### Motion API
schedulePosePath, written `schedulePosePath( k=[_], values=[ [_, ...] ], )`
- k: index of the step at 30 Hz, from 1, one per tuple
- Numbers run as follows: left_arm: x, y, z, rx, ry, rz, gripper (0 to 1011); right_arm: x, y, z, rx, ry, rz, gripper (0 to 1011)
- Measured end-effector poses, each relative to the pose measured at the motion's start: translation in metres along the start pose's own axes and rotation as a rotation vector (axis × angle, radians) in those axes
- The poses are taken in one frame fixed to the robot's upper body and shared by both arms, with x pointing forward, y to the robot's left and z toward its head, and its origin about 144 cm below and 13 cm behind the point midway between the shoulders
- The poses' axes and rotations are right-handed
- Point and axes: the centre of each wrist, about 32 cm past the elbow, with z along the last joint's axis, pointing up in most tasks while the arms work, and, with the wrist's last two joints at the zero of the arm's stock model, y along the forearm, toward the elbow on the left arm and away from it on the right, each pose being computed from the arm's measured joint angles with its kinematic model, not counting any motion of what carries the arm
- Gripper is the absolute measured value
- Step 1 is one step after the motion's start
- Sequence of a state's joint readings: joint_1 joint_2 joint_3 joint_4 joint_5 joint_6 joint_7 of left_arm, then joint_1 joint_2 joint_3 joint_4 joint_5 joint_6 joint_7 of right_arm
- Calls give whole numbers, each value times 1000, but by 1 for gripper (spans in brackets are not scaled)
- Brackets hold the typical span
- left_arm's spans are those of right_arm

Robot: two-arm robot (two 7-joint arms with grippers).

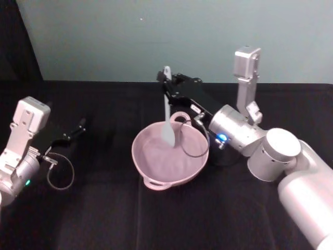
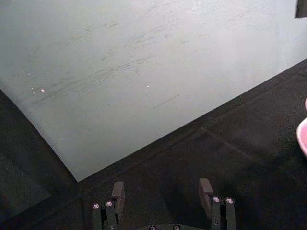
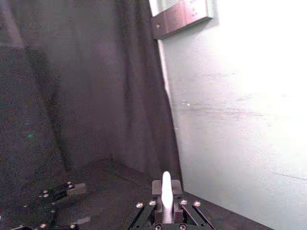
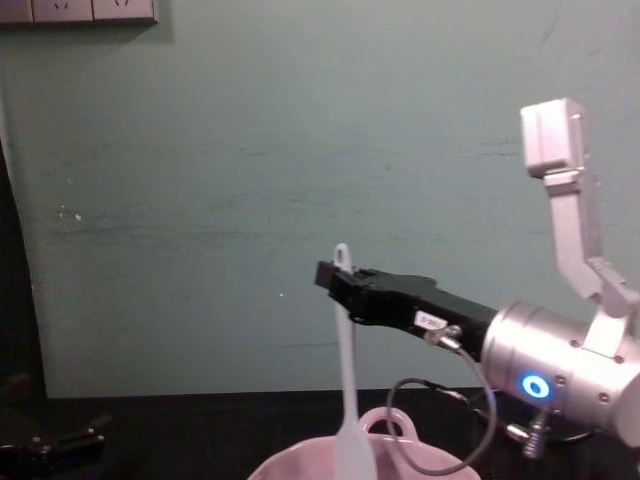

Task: Use the one hand to pick up the spoon and stir the clear water in the bowl.

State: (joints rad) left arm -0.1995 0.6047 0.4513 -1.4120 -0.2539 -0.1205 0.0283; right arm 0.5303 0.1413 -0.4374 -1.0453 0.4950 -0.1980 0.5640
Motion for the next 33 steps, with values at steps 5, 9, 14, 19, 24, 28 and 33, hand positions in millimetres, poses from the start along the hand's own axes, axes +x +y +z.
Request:
schedulePosePath(
  k=[5, 9, 14, 19, 24, 28, 33],
  values=[
    [0, 0, 0, 0, 0, 0, 1011, 4, -18, 2, -1, -8, -38, 120],
    [0, 0, 0, 0, 0, 0, 1011, 2, -30, 4, 0, -11, -55, 119],
    [0, 0, 0, 0, 0, 0, 1011, -3, -41, 4, 1, -12, -63, 120],
    [0, 0, 0, 0, 0, 0, 1011, -14, -48, 2, 0, -6, -52, 119],
    [0, 0, 0, 0, 0, 0, 1011, -23, -47, -1, -4, 1, -28, 120],
    [0, 0, 0, 0, 0, 0, 1011, -30, -39, -3, -8, 8, 4, 120],
    [0, 0, 0, 0, 0, 0, 1011, -34, -25, -6, -13, 15, 40, 119]
  ],
)
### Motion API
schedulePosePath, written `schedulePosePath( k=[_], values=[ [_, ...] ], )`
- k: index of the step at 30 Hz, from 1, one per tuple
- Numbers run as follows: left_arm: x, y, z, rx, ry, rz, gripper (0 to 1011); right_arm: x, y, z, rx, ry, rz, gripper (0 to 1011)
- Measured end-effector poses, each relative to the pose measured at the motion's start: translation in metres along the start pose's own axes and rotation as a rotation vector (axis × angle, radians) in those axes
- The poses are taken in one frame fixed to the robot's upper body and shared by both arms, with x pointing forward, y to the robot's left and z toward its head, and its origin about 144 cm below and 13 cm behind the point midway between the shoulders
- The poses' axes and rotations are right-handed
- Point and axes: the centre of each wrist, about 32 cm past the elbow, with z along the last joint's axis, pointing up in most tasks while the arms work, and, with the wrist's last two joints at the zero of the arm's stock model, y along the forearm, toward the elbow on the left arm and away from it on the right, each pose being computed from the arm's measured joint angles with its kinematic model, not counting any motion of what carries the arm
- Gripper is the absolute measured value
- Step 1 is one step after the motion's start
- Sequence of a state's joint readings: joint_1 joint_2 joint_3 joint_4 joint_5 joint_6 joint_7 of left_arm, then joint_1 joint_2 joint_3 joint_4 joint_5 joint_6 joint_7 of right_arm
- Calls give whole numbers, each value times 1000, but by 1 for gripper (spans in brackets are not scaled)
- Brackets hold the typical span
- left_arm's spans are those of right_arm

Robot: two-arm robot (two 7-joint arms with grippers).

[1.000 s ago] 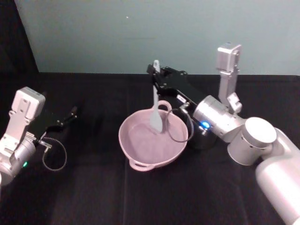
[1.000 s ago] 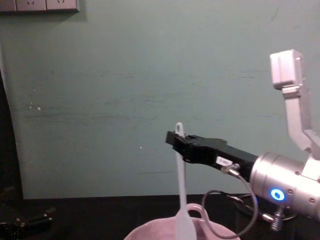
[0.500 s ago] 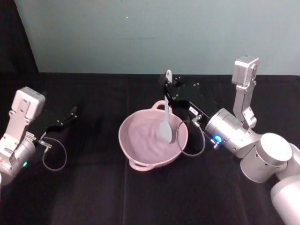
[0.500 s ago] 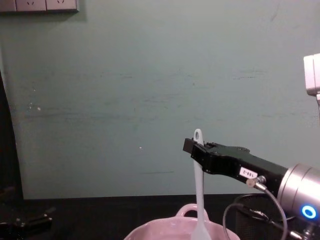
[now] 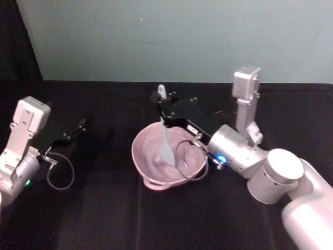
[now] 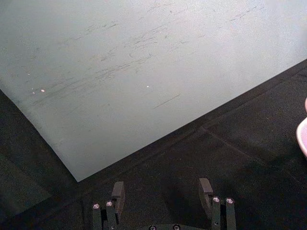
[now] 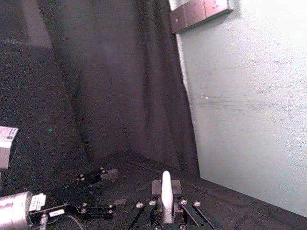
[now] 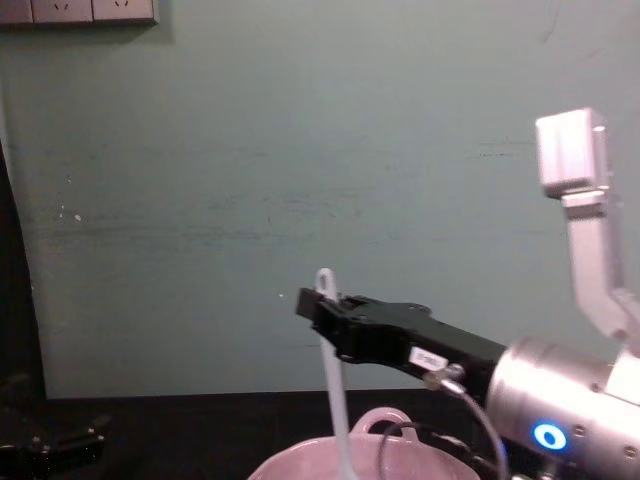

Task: Use the one hand to pick up the spoon and stir the clear water in the bowl.

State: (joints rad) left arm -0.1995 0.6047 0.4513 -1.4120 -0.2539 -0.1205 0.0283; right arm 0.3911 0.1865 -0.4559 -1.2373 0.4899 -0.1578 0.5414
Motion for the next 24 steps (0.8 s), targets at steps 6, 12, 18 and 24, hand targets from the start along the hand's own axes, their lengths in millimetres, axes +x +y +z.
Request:
schedulePosePath(
  k=[6, 12, 18, 24],
  values=[
    [0, 0, 0, 0, 0, 0, 1011, 1, 22, -2, -6, 6, 37, 119],
    [0, 0, 0, 0, 0, 0, 1011, 8, 39, -1, -1, 4, 48, 120],
    [0, 0, 0, 0, 0, 0, 1011, 21, 45, 2, -2, -4, 31, 119],
    [0, 0, 0, 0, 0, 0, 1011, 33, 37, 6, 0, -15, -8, 120]
  ],
)
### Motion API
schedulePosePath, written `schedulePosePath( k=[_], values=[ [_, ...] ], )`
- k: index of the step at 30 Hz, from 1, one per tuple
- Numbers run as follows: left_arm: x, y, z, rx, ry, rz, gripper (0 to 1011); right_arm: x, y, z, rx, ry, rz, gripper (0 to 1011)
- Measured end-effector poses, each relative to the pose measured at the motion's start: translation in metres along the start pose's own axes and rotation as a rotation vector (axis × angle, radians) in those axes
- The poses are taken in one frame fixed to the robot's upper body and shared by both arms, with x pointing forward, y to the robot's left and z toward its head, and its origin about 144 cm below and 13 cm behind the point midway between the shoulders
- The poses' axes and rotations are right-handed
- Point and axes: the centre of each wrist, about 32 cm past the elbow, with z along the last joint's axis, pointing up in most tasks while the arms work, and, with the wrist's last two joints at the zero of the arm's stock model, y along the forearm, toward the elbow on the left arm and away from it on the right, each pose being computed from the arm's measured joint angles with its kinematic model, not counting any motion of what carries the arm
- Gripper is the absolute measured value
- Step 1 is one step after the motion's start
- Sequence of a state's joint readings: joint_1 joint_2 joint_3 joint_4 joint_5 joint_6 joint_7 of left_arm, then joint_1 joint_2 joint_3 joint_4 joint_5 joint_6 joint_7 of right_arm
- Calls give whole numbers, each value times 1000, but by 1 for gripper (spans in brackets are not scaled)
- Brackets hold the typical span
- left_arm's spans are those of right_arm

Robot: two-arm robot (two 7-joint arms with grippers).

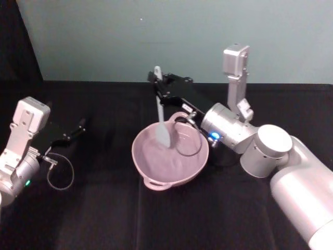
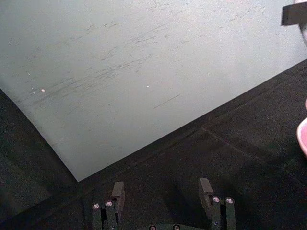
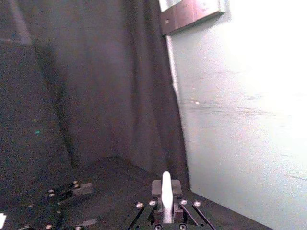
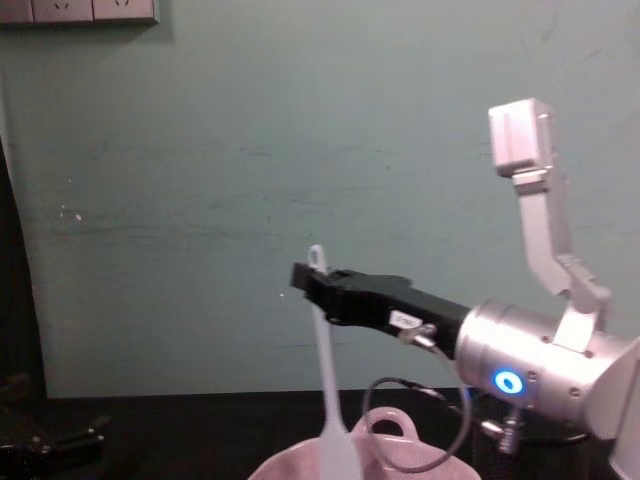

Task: Use the one hand to pick up the spoon and stir the clear water in the bowl.

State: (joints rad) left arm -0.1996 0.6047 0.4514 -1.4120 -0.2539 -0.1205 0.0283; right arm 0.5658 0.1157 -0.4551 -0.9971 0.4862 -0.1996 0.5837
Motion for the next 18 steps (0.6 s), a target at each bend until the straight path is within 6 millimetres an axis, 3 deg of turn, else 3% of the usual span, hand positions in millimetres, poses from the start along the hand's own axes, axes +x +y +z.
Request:
schedulePosePath(
  k=[9, 18],
  values=[
    [0, 0, 0, 0, 0, 0, 1011, 8, -31, 6, -1, -17, -69, 120],
    [0, 0, 0, 0, 0, 0, 1011, -2, -54, 8, -9, -27, -78, 119]
  ],
)
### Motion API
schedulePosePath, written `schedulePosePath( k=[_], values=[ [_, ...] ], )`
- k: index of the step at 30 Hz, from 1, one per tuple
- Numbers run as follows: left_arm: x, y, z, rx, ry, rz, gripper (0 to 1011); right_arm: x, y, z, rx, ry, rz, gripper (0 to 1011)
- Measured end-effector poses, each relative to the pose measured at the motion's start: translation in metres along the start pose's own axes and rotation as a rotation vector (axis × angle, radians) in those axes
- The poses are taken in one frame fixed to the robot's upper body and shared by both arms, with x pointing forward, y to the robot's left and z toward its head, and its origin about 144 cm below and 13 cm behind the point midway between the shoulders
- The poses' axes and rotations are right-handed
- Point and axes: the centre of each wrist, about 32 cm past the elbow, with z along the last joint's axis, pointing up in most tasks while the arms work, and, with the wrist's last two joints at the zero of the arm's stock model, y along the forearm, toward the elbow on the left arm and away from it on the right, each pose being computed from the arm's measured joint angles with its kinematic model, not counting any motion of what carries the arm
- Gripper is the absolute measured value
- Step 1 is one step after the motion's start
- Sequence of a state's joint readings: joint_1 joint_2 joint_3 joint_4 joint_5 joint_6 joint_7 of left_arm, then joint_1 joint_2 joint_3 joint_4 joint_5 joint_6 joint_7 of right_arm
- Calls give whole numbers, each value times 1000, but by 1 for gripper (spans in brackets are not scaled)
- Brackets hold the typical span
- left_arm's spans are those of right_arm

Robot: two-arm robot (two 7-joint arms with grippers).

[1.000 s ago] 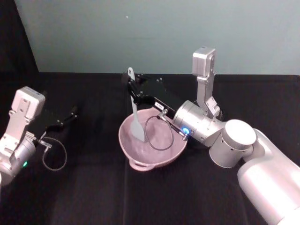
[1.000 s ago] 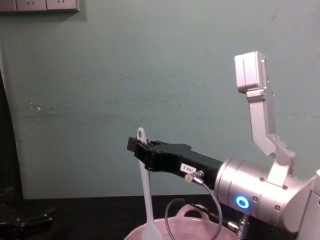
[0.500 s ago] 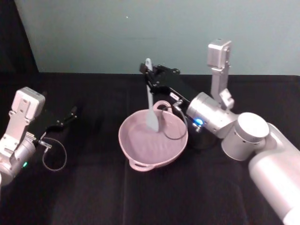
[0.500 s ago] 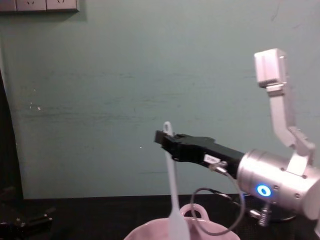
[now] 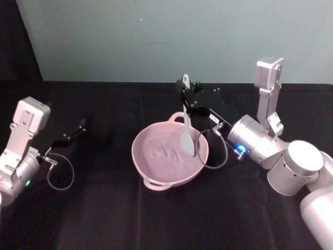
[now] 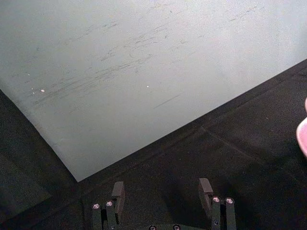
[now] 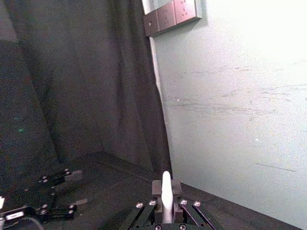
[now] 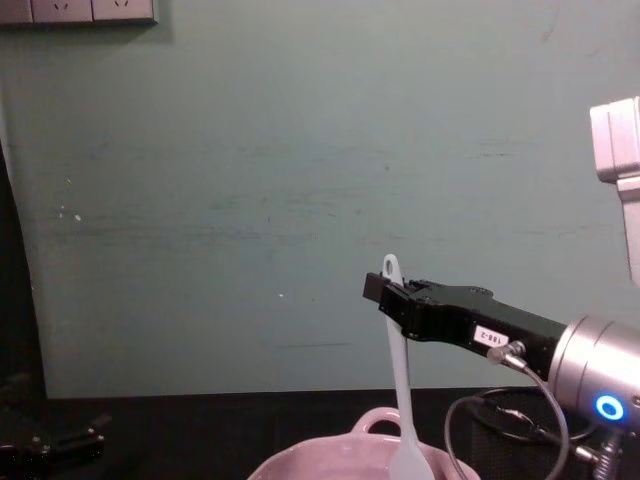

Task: Use the one hand to pick up the spoon and stir the clear water in the bowl.

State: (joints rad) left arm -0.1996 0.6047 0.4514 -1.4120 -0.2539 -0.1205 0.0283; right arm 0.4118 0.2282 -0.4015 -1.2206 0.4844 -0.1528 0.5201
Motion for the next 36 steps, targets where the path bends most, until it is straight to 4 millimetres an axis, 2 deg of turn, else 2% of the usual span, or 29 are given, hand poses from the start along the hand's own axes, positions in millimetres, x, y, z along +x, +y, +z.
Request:
schedulePosePath(
  k=[9, 14, 20, 29, 36],
  values=[
    [0, 0, 0, 0, 0, 0, 1011, -18, 0, -2, -9, 3, 43, 120],
    [0, 0, 0, 0, 0, 0, 1011, -29, 12, -6, -19, 12, 99, 119],
    [0, 0, 0, 0, 0, 0, 1011, -37, 40, -7, -23, 17, 167, 119],
    [0, 0, 0, 0, 0, 0, 1011, -29, 71, -7, -21, 13, 189, 120],
    [0, 0, 0, 0, 0, 0, 1011, -16, 76, -9, -22, 17, 159, 119]
  ],
)
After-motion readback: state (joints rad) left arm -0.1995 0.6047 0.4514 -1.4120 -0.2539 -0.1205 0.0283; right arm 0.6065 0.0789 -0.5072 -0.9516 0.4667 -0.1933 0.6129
